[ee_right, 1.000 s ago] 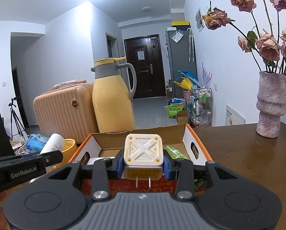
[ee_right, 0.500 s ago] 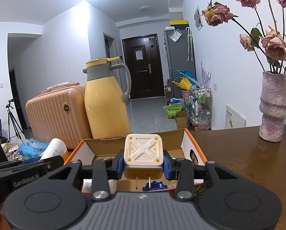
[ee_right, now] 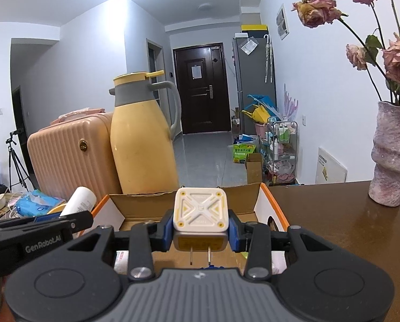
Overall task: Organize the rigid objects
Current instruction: 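Carry the white plug and white tube bottle in both grippers over the box, then open the right gripper to drop the plug while the left drops the tube bottle into the box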
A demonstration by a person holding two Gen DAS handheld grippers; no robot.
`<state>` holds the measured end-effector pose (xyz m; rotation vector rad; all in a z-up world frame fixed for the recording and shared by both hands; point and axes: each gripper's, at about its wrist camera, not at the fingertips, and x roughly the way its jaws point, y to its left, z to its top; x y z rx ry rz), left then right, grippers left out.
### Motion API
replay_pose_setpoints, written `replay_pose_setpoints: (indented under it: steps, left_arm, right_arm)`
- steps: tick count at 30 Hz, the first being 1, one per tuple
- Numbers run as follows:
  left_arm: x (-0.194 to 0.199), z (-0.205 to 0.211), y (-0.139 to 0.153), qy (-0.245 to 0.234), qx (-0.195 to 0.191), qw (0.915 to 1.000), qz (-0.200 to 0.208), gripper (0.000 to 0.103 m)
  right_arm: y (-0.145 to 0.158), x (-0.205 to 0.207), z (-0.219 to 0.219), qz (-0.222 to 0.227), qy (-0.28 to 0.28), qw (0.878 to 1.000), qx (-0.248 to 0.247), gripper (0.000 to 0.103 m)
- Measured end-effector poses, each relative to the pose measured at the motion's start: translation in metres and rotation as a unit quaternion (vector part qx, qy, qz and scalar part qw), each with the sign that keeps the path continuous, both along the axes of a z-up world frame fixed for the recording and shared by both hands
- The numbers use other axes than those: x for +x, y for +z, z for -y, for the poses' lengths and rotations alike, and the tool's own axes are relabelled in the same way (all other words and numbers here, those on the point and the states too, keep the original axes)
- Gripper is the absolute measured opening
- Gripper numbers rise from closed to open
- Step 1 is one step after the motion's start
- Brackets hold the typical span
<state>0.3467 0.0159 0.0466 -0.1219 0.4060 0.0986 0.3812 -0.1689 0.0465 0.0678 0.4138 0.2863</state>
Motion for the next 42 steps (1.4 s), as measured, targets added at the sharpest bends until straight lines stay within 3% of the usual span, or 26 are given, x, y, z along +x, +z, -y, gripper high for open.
replay_pose_setpoints:
  steps: [42]
  left_arm:
    - [0.083, -0.007, -0.021, 0.023, 0.019, 0.9990, -0.033, 0.028]
  right_arm:
    - [-0.038, 0.084, -0.022, -0.045, -0.004, 0.998, -0.046, 0.038]
